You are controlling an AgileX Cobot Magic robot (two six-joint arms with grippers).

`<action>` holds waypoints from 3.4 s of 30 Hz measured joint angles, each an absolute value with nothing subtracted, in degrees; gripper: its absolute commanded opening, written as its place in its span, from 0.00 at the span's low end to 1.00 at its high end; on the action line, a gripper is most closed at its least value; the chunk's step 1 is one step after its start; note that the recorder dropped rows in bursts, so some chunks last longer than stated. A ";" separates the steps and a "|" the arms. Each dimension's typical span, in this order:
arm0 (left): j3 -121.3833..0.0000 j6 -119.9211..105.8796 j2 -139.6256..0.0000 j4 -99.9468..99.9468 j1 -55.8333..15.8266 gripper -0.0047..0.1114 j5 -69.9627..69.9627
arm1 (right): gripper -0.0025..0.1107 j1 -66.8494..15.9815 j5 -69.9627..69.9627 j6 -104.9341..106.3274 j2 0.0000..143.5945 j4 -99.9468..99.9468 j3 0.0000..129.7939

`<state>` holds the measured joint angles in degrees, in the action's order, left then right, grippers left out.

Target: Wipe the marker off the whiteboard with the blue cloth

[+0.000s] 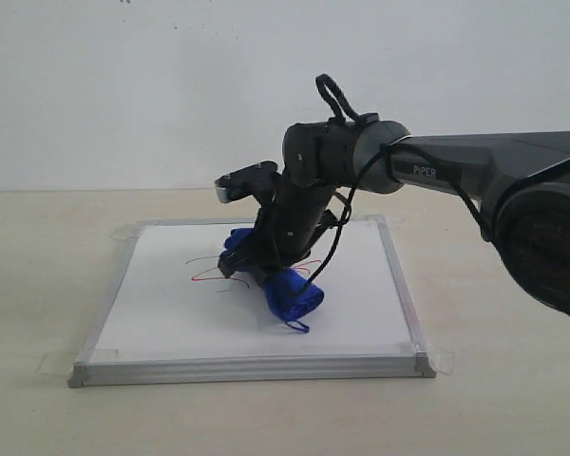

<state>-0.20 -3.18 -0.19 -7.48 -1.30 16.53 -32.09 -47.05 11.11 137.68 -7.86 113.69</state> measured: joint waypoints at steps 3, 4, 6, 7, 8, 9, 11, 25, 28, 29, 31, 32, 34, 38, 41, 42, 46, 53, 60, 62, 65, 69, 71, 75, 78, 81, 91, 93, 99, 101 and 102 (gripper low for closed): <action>-0.20 -3.18 -0.19 -7.48 -1.30 0.07 16.53 | 0.02 -32.09 -47.35 4.19 137.68 2.06 113.69; -0.20 -3.18 -0.19 -7.48 -1.30 0.07 16.53 | 0.02 -32.09 -47.34 2.12 137.68 5.00 113.69; -0.20 -3.18 -0.19 -7.48 -1.30 0.07 16.53 | 0.02 -32.09 -47.34 -3.88 137.68 11.83 113.65; -0.20 -3.18 -0.19 -7.48 -1.30 0.07 16.53 | 0.02 -31.98 -47.34 -6.92 137.68 14.17 113.65; -0.20 -3.18 -0.19 -7.48 -1.30 0.07 16.53 | 0.02 -31.98 -46.94 -9.72 137.68 15.67 113.65; -0.20 -3.18 -0.19 -7.48 -1.30 0.07 16.53 | 0.02 -31.91 -46.39 -12.03 137.68 16.09 113.65; -0.20 -3.18 -0.19 -7.48 -1.30 0.07 16.53 | 0.02 -31.91 -44.58 -14.96 137.68 13.81 113.65; -0.20 -3.18 -0.19 -7.48 -1.30 0.07 16.53 | 0.02 -33.30 -37.67 -6.05 137.68 1.70 113.65; -0.20 -3.18 -0.19 -7.48 -1.30 0.07 16.53 | 0.02 -33.30 -39.63 -5.03 138.08 5.43 113.65; -0.20 -3.18 -0.19 -7.48 -1.30 0.07 16.53 | 0.02 -33.30 -40.06 -4.32 138.50 5.71 113.65; -0.20 -3.18 -0.19 -7.48 -1.30 0.07 16.53 | 0.02 -33.30 -40.17 -2.49 139.20 5.26 113.75; -0.20 -3.18 -0.19 -7.48 -1.30 0.07 16.53 | 0.02 -33.30 -40.51 -1.34 139.58 4.15 114.29; -0.20 -3.18 -0.19 -7.48 -1.30 0.07 16.53 | 0.02 -33.19 -41.82 0.82 140.11 1.78 115.53; -0.20 -3.18 -0.19 -7.48 -1.30 0.07 16.53 | 0.02 -33.77 -44.26 4.47 141.75 -2.22 119.13; -0.20 -3.18 -0.19 -7.48 -1.30 0.07 16.53 | 0.02 -36.33 -44.97 6.24 143.20 -2.95 122.04; -0.20 -3.18 -0.19 -7.48 -1.30 0.07 16.53 | 0.02 -37.65 -45.24 6.68 143.61 -3.22 123.00; -0.20 -3.18 -0.19 -7.48 -1.30 0.07 16.53 | 0.02 -42.09 -45.74 8.75 145.09 -4.17 125.63; -0.20 -3.18 -0.19 -7.48 -1.30 0.07 16.53 | 0.02 -40.84 -48.77 5.83 145.47 0.56 126.83; -0.20 -3.18 -0.19 -7.48 -1.30 0.07 16.53 | 0.02 -34.68 -53.29 -0.71 145.36 3.68 127.15; -0.20 -3.18 -0.19 -7.48 -1.30 0.07 16.53 | 0.02 -34.41 -53.29 -0.95 145.36 1.73 127.15; -0.20 -3.18 -0.19 -7.48 -1.30 0.07 16.53 | 0.02 -34.53 -51.68 1.07 145.48 -2.51 127.15; -0.20 -3.18 -0.19 -7.48 -1.30 0.07 16.53 | 0.02 -36.53 -45.51 4.12 146.39 -8.40 127.15; -0.20 -3.18 -0.19 -7.48 -1.30 0.07 16.53 | 0.02 -38.06 -42.37 4.50 146.92 -9.94 127.15; -0.20 -3.18 -0.19 -7.48 -1.30 0.07 16.53 | 0.02 -39.59 -39.56 4.85 147.92 -11.45 127.83; -0.20 -3.18 -0.19 -7.48 -1.30 0.07 16.53 | 0.02 -39.32 -39.69 4.85 148.37 -11.95 128.33; -0.20 -3.18 -0.19 -7.48 -1.30 0.07 16.53 | 0.02 -38.32 -39.92 2.26 148.59 -12.10 128.55; -0.20 -3.18 -0.19 -7.48 -1.30 0.07 16.53 | 0.02 -36.46 -38.82 -6.55 148.96 -10.32 128.85; -0.20 -3.18 -0.19 -7.48 -1.30 0.07 16.53 | 0.02 -36.46 -38.51 -7.20 148.96 -9.98 128.85; -0.20 -3.18 -0.19 -7.48 -1.30 0.07 16.53 | 0.02 -39.58 -34.10 7.26 149.56 -11.47 128.85; -0.20 -3.18 -0.19 -7.48 -1.30 0.07 16.53 | 0.02 -40.89 -31.66 11.88 149.70 -11.87 128.72; -0.20 -3.18 -0.19 -7.48 -1.30 0.07 16.53 | 0.02 -41.30 -30.85 12.84 149.95 -12.10 128.74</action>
